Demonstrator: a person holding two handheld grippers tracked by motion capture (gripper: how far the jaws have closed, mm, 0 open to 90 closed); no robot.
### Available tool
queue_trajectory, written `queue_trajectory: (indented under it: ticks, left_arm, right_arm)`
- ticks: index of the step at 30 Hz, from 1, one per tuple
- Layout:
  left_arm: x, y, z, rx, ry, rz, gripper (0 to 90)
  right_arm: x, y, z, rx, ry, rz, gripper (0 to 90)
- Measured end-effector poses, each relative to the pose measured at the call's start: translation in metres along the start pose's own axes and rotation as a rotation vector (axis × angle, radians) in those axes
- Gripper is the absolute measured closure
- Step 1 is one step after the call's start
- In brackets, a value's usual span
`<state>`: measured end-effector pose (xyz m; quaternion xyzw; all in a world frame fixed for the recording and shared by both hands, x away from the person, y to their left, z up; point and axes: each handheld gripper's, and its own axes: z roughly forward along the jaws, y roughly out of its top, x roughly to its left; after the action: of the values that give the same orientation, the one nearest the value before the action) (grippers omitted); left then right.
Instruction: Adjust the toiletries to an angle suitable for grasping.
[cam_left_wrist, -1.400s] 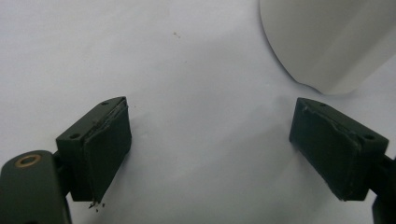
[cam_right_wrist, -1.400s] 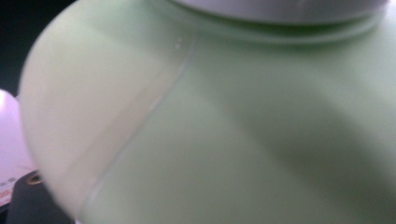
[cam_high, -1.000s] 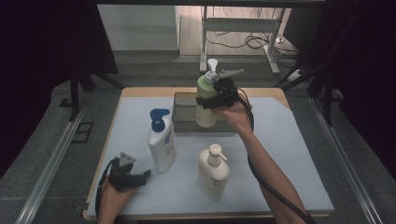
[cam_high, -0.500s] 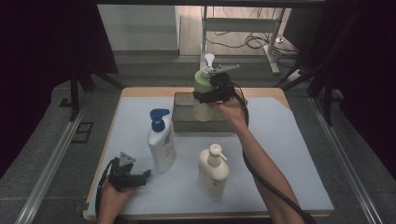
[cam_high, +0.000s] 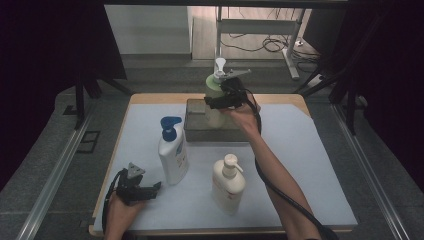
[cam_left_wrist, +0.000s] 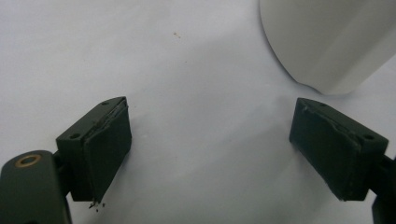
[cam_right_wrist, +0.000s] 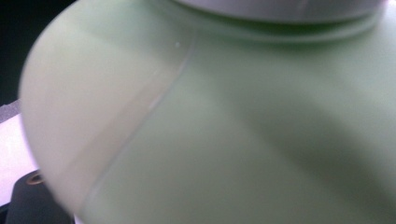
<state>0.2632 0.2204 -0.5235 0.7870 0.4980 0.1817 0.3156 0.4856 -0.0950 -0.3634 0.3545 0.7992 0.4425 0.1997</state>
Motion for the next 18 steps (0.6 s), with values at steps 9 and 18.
queue_trajectory:
  ticks: [9, 18]
  left_arm:
    - [0.000, 0.000, 0.000, 0.000, 0.000, 0.000, 13.0]
    - [0.000, 0.000, 0.000, 0.000, 0.000, 0.000, 13.0]
  right_arm:
    - [0.003, -0.010, 0.013, 0.020, 0.007, -0.009, 12.5]
    - [0.005, -0.023, 0.023, 0.040, 0.018, -0.006, 12.5]
